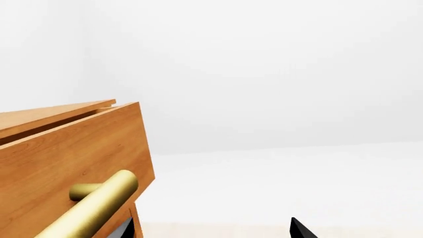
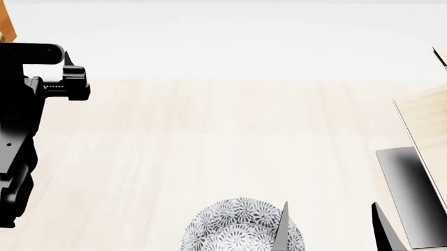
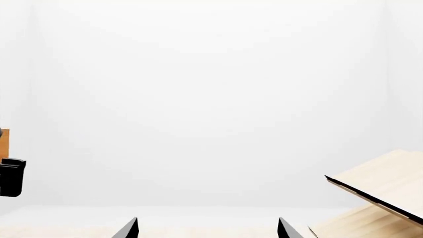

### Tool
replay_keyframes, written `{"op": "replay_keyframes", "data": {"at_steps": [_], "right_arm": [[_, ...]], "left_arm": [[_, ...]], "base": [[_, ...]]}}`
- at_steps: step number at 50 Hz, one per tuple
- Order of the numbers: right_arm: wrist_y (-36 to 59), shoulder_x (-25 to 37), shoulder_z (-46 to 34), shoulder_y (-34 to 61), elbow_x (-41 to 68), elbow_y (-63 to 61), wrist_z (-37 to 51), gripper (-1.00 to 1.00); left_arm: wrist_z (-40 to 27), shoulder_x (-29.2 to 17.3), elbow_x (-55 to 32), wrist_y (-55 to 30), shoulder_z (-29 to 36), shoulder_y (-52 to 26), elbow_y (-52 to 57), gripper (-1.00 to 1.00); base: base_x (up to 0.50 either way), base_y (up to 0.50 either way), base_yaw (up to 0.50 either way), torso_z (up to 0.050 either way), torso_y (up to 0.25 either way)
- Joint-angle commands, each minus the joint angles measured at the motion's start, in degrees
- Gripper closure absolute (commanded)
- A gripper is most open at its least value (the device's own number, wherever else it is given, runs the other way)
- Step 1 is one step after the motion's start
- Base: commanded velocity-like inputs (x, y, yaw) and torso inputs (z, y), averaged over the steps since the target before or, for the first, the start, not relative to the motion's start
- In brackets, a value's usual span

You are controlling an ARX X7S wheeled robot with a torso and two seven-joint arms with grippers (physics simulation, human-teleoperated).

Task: Close the top drawer of the cabinet.

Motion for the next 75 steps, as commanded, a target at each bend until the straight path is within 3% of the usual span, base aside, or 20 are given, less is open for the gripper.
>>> {"op": "replay_keyframes", "data": {"at_steps": [1,40,49,54,59,69,75], "right_arm": [[0.0,0.1,-0.2,0.2,0.0,0.2,0.2,-1.0],[-0.2,0.7,-0.6,0.5,0.2,0.5,0.9,-1.0],[0.1,0.8,-0.9,0.7,0.2,0.2,1.2,-1.0],[0.1,0.7,-1.2,0.8,0.0,0.5,1.2,-1.0],[-0.2,1.0,-1.0,0.5,0.1,0.5,1.2,-1.0],[-0.6,1.1,-1.2,0.4,0.1,1.0,1.3,-1.0],[-0.7,0.9,-1.5,0.6,0.0,1.6,1.3,-1.0]], "left_arm": [[-0.1,-1.6,3.9,-0.2,-6.0,0.8,-0.5,-1.0],[-1.3,-6.0,6.7,-0.4,-12.1,3.6,-0.5,-1.0],[-0.9,-5.7,7.0,0.1,-12.5,3.4,-0.5,-1.0],[2.6,-3.6,7.1,3.1,-11.8,2.0,-0.3,-1.0],[4.9,-1.9,5.7,-15.5,-11.2,12.4,31.9,-1.0],[5.9,-1.0,3.8,-30.3,-9.9,20.9,60.2,-1.0],[4.6,-0.2,0.8,-43.2,-10.1,29.4,84.6,-1.0]], "base": [[0.0,0.0,0.0,0.0,0.0],[0.0,0.0,0.0,0.0,0.0],[0.0,0.0,0.0,0.0,0.0],[0.0,0.0,0.0,0.0,0.0],[0.0,0.0,0.0,0.0,0.0],[0.0,0.0,0.0,0.0,0.0],[0.0,0.0,0.0,0.0,0.0]]}}
